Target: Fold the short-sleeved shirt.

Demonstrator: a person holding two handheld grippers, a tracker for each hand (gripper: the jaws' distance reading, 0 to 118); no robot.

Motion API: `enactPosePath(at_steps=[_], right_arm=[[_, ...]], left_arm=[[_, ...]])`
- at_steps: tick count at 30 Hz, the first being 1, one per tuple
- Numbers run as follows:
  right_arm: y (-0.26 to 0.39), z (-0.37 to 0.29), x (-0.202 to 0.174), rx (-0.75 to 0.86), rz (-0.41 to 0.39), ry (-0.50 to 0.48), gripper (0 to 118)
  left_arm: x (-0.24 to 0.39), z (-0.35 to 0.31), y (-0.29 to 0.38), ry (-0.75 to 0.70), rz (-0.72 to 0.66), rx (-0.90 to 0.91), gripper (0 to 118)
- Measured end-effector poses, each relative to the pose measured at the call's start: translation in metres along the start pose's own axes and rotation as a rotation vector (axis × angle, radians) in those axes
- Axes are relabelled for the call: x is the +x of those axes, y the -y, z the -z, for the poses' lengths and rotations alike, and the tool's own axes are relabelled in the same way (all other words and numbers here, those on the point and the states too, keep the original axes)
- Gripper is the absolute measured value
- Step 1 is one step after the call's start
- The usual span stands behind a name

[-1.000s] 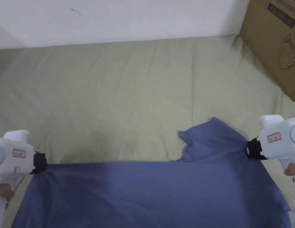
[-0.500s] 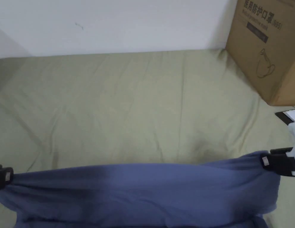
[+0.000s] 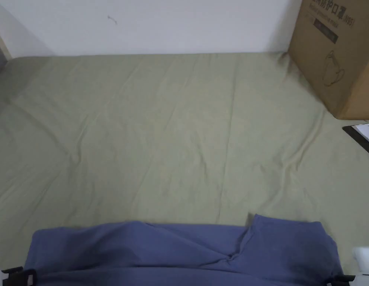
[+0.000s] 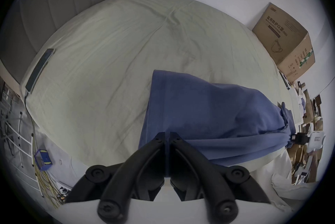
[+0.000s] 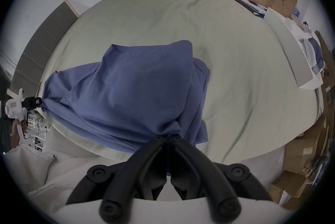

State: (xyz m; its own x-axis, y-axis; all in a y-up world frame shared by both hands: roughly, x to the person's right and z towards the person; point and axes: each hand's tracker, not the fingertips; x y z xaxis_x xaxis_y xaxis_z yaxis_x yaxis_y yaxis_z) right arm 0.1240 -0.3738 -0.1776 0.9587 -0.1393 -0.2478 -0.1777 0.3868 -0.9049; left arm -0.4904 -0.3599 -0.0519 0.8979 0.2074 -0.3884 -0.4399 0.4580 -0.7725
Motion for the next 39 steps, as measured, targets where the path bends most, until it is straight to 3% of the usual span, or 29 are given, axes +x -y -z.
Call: enactPosePath(at_steps=[1,2,4,5,8,10,11,12,13,14,15,16,20,25,26,29,31,34,39], right_arm=[[-0.001,-0.002,-0.002,0.012,-0.008,0.007,26],[-0.003,-0.005,-0.004,0.022,-0.008,0.014,26],[-0.007,-0.016,-0.010,0.039,-0.011,0.000,69],[-0.010,-0.022,-0.014,0.054,-0.023,0.008,91],[-0.021,-0.050,-0.032,0.163,-0.079,0.014,92],[-0.028,-0.064,-0.045,0.239,-0.075,-0.050,90],[-0.032,-0.070,-0.053,0.273,-0.068,-0.090,80],[-0.034,-0.073,-0.060,0.303,-0.071,-0.122,62],[-0.037,-0.074,-0.070,0.332,-0.075,-0.137,41],[-0.038,-0.073,-0.079,0.359,-0.075,-0.143,14],[-0.039,-0.070,-0.087,0.364,-0.090,-0.148,3],[-0.040,-0.067,-0.097,0.363,-0.094,-0.153,0],[-0.038,-0.052,-0.129,0.366,-0.088,-0.224,0],[-0.038,-0.039,-0.159,0.336,-0.137,-0.249,0],[-0.038,-0.036,-0.162,0.322,-0.136,-0.259,0],[-0.036,-0.032,-0.173,0.302,-0.167,-0.251,0],[-0.036,-0.029,-0.176,0.279,-0.183,-0.254,0],[-0.038,-0.024,-0.175,0.233,-0.149,-0.277,0],[-0.040,-0.017,-0.177,0.205,-0.157,-0.232,0]], left_arm=[[-0.001,0.000,-0.002,0.003,-0.012,-0.005,33],[0.000,-0.001,-0.004,-0.021,-0.020,-0.014,33],[0.002,-0.009,-0.006,-0.030,-0.020,-0.019,94],[0.003,-0.016,-0.007,-0.017,-0.018,0.003,111],[0.010,-0.047,-0.011,0.035,-0.019,0.105,111],[0.018,-0.064,-0.014,0.061,-0.016,0.140,111],[0.021,-0.071,-0.013,0.081,-0.018,0.163,111],[0.023,-0.077,-0.012,0.103,-0.018,0.185,107],[0.027,-0.081,-0.011,0.115,-0.012,0.196,96],[0.029,-0.083,-0.009,0.122,-0.011,0.202,62],[0.031,-0.081,-0.008,0.127,0.000,0.195,25],[0.024,-0.073,-0.005,0.125,0.001,0.189,0],[0.014,-0.057,0.010,0.166,-0.041,0.131,0],[-0.010,-0.047,0.020,0.226,-0.149,0.152,2],[-0.019,-0.045,0.019,0.258,-0.180,0.148,20],[-0.044,-0.039,0.010,0.320,-0.276,0.141,109],[-0.056,-0.028,0.006,0.331,-0.293,0.134,118],[-0.069,-0.011,0.000,0.378,-0.347,0.131,118],[-0.083,0.026,-0.009,0.415,-0.373,0.017,118]])
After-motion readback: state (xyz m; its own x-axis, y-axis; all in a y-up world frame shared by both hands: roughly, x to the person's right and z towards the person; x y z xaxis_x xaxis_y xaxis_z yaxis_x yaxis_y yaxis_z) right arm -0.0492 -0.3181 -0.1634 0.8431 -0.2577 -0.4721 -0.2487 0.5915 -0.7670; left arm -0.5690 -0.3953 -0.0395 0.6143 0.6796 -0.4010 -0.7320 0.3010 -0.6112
